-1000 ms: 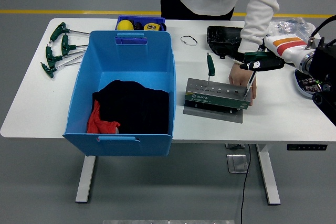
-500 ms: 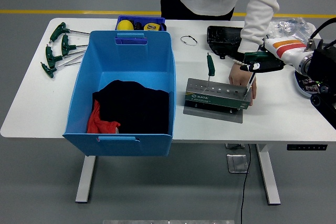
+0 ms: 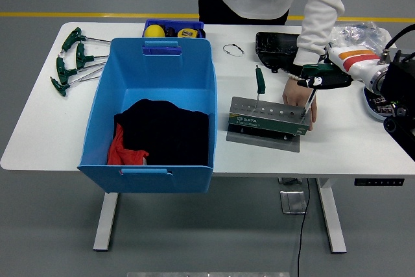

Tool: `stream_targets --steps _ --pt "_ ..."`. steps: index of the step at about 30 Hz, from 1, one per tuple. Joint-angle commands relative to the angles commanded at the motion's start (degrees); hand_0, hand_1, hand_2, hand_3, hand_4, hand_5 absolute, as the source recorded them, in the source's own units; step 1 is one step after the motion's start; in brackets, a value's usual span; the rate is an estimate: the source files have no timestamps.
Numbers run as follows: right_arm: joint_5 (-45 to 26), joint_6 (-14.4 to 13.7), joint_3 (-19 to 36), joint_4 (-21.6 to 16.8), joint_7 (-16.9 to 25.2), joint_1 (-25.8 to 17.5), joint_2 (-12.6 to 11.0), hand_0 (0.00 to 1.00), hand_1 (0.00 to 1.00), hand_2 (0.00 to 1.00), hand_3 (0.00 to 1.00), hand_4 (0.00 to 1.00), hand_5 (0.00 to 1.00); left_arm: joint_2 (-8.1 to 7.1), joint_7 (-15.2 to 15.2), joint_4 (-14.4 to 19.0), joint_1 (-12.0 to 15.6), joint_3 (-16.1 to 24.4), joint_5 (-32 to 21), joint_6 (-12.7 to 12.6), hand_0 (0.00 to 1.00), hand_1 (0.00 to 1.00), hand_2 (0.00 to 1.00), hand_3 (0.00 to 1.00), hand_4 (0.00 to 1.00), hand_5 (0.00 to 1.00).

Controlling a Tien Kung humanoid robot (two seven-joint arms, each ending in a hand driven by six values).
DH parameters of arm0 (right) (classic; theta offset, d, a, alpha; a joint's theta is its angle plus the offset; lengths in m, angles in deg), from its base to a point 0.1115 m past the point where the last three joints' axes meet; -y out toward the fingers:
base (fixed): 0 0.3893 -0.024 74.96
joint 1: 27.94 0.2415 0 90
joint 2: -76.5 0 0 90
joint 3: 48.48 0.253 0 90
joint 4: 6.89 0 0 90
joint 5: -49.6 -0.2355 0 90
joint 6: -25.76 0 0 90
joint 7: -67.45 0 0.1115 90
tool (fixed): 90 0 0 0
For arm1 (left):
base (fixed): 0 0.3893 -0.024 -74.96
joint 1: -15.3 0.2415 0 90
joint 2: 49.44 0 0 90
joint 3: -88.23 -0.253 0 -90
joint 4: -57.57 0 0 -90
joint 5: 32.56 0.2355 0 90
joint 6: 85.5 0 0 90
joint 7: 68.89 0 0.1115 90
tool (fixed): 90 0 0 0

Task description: Lift tool from toolbox,place it in box,lift tool from toolbox,place it in box

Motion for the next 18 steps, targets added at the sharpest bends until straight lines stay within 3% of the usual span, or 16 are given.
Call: stream_targets --steps 10,11,18 --pt "-0.64 -3.91 -0.47 -0.11 -0.56 -0.12 -0.31 0.002 0.002 0.002 0.006 0.998 0.878 -0.03 0.27 0.00 0.07 0.94 1.37 -0.06 0.506 0.512 0.533 0.694 0.723 0.666" --pt "-0.76 -4.13 -0.43 -0.19 -0.53 -0.13 -0.36 0.002 0.002 0.002 0.002 0.998 0.793 -0.03 0.30 0.00 0.08 1.04 1.52 -0.07 0.508 0.512 0.533 0.693 0.723 0.666" --pt "-1.35 -5.40 0.31 -1.70 -0.62 -0.10 -1.09 0.002 0.002 0.002 0.002 0.998 0.777 -0.02 0.60 0.00 0.22 2.19 2.97 -0.15 0.510 0.514 0.534 0.691 0.721 0.664"
